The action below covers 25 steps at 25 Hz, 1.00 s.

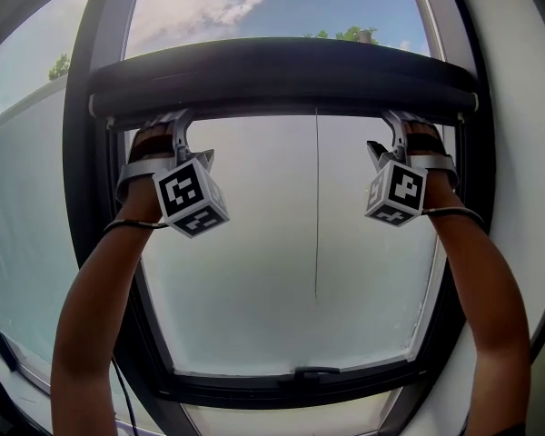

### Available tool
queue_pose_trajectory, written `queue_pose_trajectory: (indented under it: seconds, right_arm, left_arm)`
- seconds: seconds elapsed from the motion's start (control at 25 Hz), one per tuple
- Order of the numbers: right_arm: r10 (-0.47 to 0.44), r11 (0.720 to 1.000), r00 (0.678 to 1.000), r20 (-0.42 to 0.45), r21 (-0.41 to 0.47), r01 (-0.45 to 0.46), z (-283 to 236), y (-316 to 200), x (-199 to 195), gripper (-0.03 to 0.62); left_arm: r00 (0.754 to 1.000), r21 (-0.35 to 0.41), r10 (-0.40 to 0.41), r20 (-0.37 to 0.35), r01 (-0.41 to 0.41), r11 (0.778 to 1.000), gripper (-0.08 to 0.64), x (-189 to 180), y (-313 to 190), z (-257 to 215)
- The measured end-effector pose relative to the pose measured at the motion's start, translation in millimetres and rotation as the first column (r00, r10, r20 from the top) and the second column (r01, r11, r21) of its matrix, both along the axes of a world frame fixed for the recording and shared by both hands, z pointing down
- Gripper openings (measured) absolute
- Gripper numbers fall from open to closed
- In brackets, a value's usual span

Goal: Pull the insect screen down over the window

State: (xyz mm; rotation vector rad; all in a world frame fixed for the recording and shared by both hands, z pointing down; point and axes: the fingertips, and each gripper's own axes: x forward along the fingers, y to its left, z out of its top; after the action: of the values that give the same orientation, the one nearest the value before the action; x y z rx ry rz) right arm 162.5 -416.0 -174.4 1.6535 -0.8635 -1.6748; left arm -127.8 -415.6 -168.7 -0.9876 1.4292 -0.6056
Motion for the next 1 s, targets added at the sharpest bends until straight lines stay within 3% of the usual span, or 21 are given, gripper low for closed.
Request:
queue_pose_trajectory:
  seconds: [0.36, 0.48, 0.6, 1.0]
  right_arm:
    - [0.069, 0.995, 0.997, -0.021, -0.065, -0.071, -10.9, -21.5, 10.1, 0.282]
    - [0.076, 0.995, 0.996, -0.037, -0.064, -0.078, -13.3, -25.0, 9.6, 0.282]
    - [0.067, 0.993, 0.996, -0.053, -0.096, -0.072, -10.9, -26.8, 11.0, 0.282]
    - [0.049, 0.983, 0.996, -0.076, -0.173, -0.062, 7.0, -22.1, 8.2, 0.282]
  left_arm:
    - [0.983, -0.052, -0.173, 0.06, 0.176, 0.983, 0.337, -31.3, -37.3, -7.1]
    - [0.984, -0.05, -0.169, 0.058, 0.172, 0.984, 0.337, -33.1, -39.6, -8.3]
    - [0.986, -0.106, -0.158, 0.056, 0.163, 0.981, 0.344, -30.9, -38.9, -5.7]
    - [0.974, -0.184, -0.211, 0.078, 0.222, 0.958, 0.344, -34.2, -36.3, 13.2]
